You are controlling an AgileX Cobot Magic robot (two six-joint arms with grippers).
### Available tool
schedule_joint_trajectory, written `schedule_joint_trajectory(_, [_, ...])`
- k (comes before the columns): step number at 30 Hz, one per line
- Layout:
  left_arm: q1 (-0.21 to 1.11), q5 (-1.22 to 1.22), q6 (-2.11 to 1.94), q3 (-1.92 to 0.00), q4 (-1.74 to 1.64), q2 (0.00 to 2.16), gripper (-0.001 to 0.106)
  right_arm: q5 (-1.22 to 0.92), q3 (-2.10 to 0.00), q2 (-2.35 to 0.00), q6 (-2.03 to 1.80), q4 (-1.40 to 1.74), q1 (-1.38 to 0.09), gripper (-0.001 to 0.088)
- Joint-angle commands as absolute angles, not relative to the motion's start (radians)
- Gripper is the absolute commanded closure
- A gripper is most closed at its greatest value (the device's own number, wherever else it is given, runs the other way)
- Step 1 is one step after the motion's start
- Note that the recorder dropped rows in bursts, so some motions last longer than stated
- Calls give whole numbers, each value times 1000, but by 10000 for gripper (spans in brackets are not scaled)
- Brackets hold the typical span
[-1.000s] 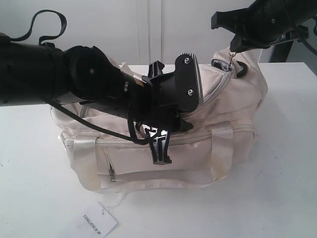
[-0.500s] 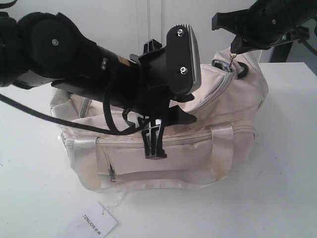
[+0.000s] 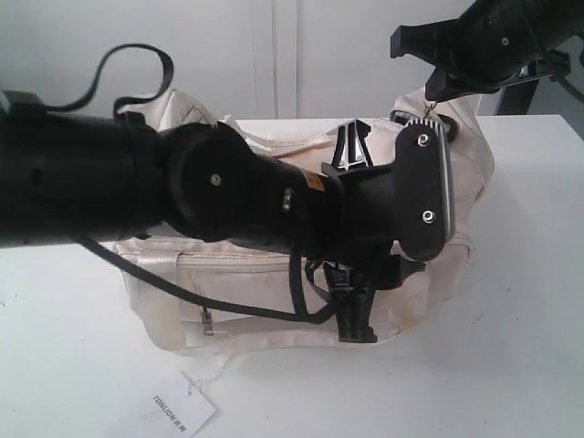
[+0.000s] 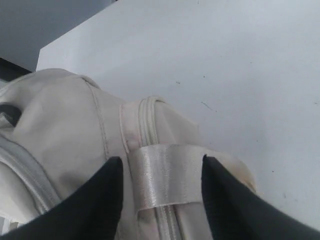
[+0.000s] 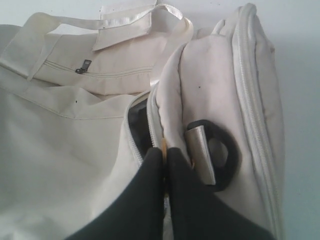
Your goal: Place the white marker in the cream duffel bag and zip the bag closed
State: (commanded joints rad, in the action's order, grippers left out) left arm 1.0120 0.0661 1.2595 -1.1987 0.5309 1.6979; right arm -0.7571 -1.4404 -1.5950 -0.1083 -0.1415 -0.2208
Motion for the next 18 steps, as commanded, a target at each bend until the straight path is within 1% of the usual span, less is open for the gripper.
schedule_joint_trajectory(8, [1032,200,1256,-1199,531,1756,475,-757,-1440,-1595,-108,-141,-221,868])
schedule_joint_trajectory(15, [1038,240,1256,-1199,522,1820,480,-759,-1440,-1595,-108,-141,-221,868])
schedule_joint_trajectory(17, [1038,255,1256,-1199,517,1833,523,-759,-1440,-1595,-108,-141,-221,868])
schedule_joint_trajectory(18, [1038,261,1256,-1199,515,1837,571,-759,-1440,-1595,-108,-141,-221,868])
